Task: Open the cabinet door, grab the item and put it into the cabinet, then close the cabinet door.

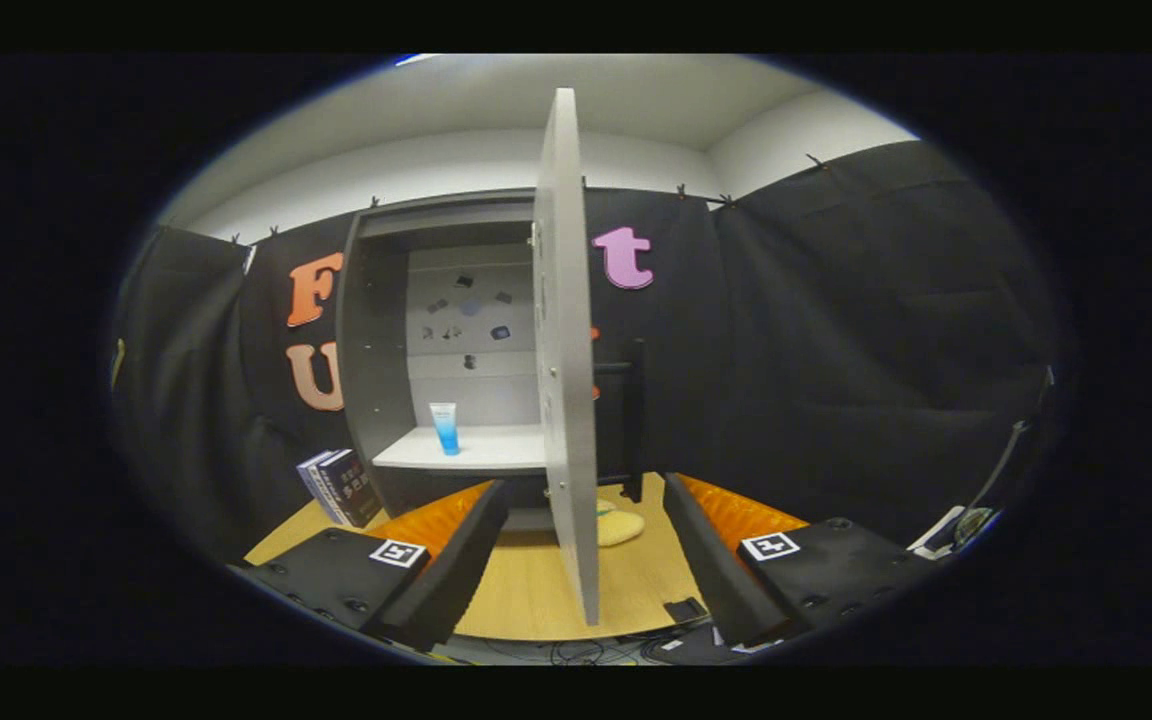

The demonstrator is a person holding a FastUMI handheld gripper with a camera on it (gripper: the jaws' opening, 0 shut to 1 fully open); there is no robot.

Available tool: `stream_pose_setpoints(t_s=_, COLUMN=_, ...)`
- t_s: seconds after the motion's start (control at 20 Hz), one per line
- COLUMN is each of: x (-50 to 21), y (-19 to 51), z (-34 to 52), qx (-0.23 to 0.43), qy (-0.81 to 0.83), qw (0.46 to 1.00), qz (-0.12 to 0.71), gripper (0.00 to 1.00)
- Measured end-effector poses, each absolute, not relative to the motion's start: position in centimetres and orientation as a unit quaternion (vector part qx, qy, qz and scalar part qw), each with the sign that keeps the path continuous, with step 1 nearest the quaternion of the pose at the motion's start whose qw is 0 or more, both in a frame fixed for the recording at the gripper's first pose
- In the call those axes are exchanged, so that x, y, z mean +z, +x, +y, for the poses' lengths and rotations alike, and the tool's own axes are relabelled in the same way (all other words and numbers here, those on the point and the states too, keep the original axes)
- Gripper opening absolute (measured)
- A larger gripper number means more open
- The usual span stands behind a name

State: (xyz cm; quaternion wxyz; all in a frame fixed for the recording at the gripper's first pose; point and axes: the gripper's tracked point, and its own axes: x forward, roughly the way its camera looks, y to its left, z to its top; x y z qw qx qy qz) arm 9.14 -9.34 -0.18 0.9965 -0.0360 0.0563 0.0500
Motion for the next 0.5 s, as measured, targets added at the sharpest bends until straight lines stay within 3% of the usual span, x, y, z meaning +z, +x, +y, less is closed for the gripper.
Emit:
stream_pose_setpoints(t_s=0.1, x=-0.8, y=10.1, z=-11.2, qx=0.034, qy=-0.032, qw=0.997, qz=0.060, gripper=0.99)
stream_pose_setpoints(t_s=0.25, x=-1.0, y=10.3, z=-11.2, qx=0.063, qy=-0.009, qw=0.996, qz=0.058, gripper=1.00)
stream_pose_setpoints(t_s=0.3, x=-1.0, y=10.0, z=-11.5, qx=0.066, qy=-0.008, qw=0.996, qz=0.061, gripper=0.96)
stream_pose_setpoints(t_s=0.5, x=-1.2, y=10.4, z=-11.7, qx=0.078, qy=-0.001, qw=0.995, qz=0.057, gripper=1.00)
